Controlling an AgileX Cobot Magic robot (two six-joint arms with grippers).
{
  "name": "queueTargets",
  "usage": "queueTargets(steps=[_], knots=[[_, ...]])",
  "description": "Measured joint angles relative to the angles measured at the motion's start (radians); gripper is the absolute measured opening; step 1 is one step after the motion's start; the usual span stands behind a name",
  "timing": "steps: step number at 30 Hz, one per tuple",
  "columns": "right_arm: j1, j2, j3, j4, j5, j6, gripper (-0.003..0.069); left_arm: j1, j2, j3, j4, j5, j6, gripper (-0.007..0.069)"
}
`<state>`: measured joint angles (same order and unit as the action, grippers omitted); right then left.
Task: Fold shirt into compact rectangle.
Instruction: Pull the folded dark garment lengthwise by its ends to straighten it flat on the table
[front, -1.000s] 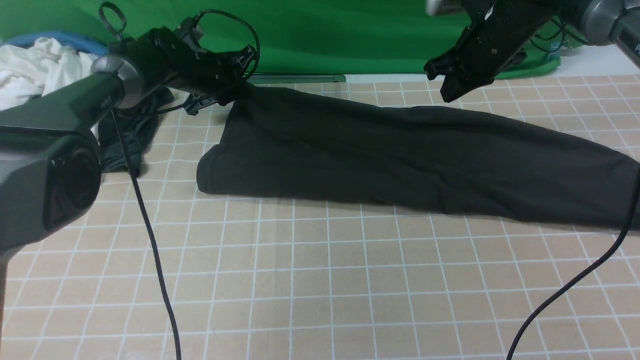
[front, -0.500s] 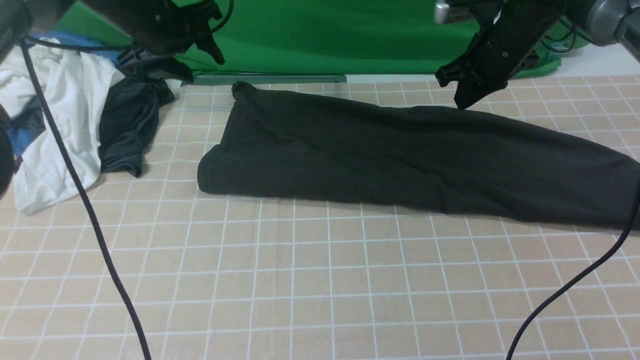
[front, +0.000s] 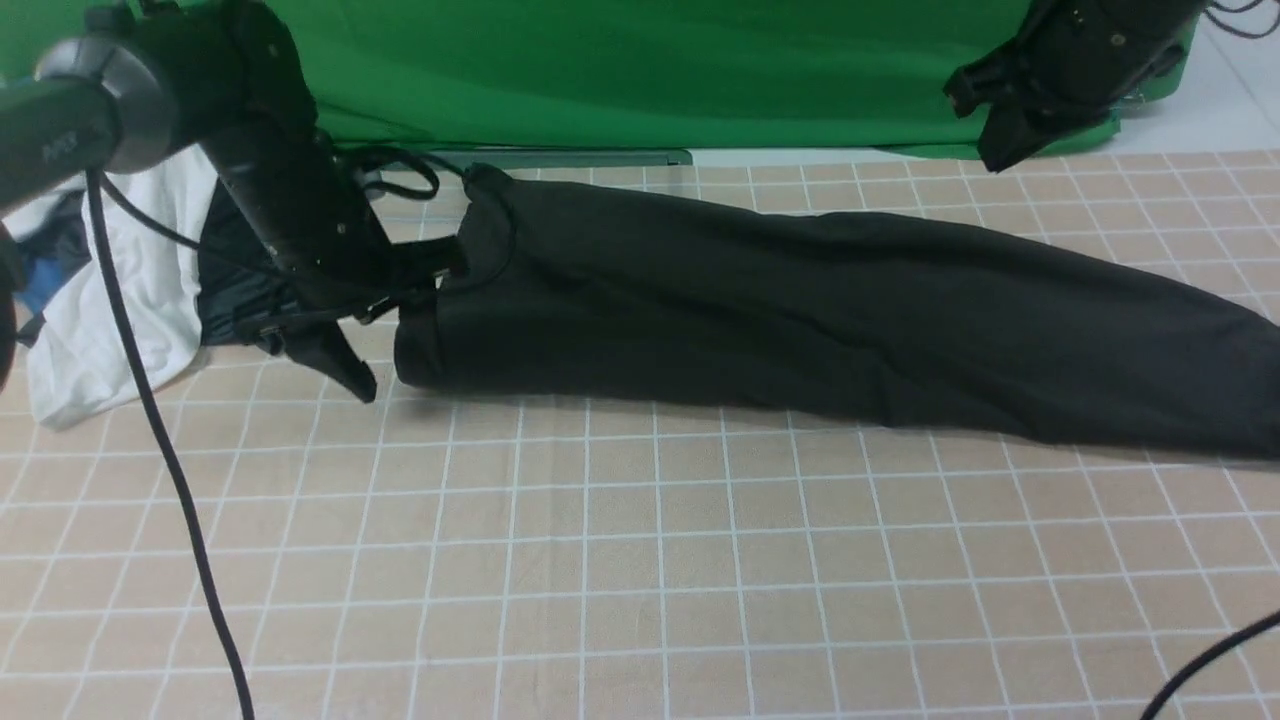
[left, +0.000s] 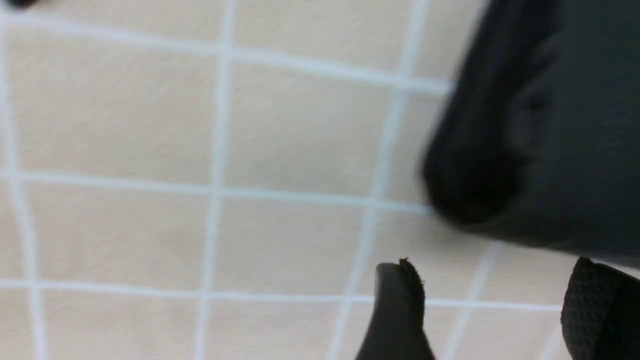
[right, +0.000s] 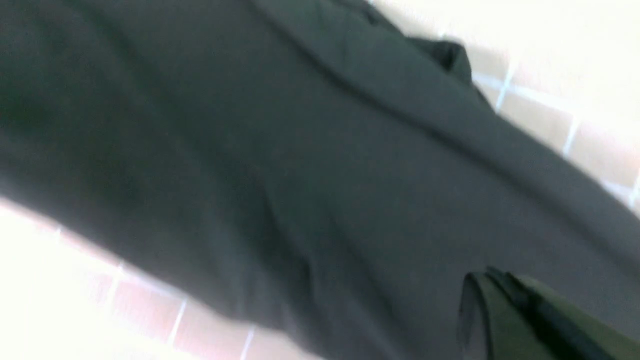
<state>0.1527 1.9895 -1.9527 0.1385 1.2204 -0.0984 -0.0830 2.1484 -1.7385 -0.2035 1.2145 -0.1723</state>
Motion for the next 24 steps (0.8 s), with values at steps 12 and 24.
queueTargets(steps=[12, 24], knots=[[0.000, -0.091, 0.146, -0.007, -0.002, -0.011, 0.0032, 0.002, -0.011, -0.110, -0.056, -0.076, 0.003, 0.0395], [0.000, -0.091, 0.157, -0.011, -0.012, -0.010, 0.0032, 0.002, 0.074, -0.118, -0.097, -0.076, 0.023, 0.0395]])
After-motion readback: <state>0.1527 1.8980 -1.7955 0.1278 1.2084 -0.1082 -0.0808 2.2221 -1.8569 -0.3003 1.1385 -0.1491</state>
